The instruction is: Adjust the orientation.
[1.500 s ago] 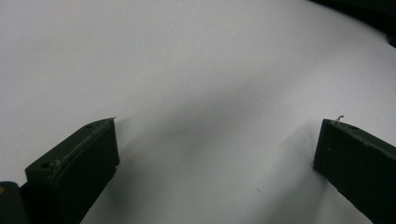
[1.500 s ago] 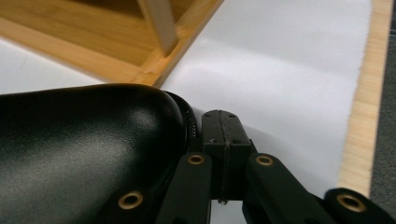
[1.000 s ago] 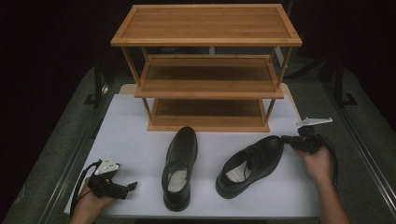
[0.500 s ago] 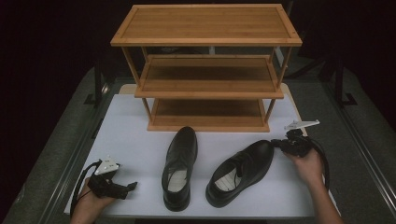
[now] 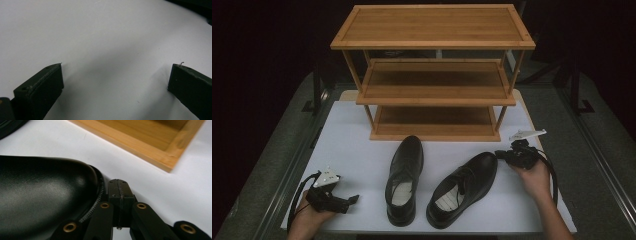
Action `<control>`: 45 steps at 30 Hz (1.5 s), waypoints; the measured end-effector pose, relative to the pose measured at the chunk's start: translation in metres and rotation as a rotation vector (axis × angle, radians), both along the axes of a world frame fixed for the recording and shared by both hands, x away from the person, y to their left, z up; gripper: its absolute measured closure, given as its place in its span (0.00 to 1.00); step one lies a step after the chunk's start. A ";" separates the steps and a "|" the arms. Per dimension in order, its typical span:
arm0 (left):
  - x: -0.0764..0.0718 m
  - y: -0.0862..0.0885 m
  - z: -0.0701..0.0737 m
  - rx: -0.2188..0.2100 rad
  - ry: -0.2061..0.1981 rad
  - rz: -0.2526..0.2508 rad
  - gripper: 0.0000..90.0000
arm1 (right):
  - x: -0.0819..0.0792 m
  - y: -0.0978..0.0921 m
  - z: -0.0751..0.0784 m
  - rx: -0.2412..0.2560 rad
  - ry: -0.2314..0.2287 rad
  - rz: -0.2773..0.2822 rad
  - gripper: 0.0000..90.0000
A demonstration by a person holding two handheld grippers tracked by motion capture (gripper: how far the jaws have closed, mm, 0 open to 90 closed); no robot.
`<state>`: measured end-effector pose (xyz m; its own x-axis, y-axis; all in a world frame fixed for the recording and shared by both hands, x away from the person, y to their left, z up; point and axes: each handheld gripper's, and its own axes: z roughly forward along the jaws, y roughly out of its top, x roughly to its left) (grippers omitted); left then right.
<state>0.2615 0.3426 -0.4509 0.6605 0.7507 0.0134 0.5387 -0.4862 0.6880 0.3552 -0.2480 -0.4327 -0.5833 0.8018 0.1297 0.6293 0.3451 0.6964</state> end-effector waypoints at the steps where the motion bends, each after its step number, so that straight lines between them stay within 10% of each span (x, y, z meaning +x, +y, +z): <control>1: 0.000 0.000 0.000 0.000 0.000 0.000 0.00 | -0.001 -0.002 0.001 0.008 -0.004 -0.005 1.00; 25: 0.000 0.000 0.000 0.000 0.000 0.000 0.00 | -0.087 0.005 0.000 0.062 -0.009 0.050 1.00; 45: 0.000 0.000 0.000 0.001 0.000 -0.001 0.00 | -0.065 0.024 -0.002 0.058 0.003 0.087 1.00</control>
<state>0.2616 0.3426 -0.4509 0.6609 0.7503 0.0138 0.5386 -0.4870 0.6875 0.2906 -0.2240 -0.4344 -0.6497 0.7396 0.1758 0.6007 0.3577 0.7150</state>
